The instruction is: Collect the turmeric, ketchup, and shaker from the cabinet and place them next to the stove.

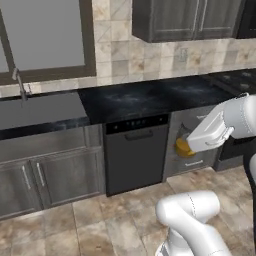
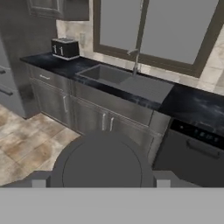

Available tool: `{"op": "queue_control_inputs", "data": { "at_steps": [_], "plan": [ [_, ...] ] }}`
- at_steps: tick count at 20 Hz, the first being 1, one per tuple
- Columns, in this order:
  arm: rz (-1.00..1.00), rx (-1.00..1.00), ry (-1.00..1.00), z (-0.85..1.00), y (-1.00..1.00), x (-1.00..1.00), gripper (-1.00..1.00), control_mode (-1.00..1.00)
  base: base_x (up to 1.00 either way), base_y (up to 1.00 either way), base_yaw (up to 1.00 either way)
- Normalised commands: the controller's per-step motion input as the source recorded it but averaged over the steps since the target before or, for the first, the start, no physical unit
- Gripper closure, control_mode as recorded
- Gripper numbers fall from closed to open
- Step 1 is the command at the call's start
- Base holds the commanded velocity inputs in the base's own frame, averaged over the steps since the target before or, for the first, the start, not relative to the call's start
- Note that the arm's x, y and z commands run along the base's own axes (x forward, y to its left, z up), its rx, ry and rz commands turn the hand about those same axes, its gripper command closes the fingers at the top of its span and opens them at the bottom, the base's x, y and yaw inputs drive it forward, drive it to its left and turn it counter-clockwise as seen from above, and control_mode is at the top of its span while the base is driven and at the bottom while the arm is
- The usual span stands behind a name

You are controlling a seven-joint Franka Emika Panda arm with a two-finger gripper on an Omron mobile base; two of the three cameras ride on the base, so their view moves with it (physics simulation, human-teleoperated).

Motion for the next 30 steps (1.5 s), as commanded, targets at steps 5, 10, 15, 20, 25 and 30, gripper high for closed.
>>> {"op": "queue_control_inputs", "data": {
  "at_steps": [5,10,15,20,25,30],
  "plan": [
    [0.0,0.0,0.0,0.0,0.0,0.0,1.0,1.0,0.59,-1.0,0.0],
    [0.0,0.0,0.0,0.0,0.0,0.0,1.0,1.0,0.73,-1.0,0.0],
    [0.0,0.0,0.0,0.0,0.0,0.0,1.0,1.0,0.82,-0.98,0.0],
    [0.0,0.0,0.0,0.0,0.0,0.0,1.0,1.0,0.87,-0.94,0.0],
    [0.0,0.0,0.0,0.0,0.0,0.0,1.0,1.0,0.86,-0.82,0.0],
    [0.0,0.0,0.0,0.0,0.0,0.0,1.0,1.0,0.8,-0.6,0.0]
  ]
}}
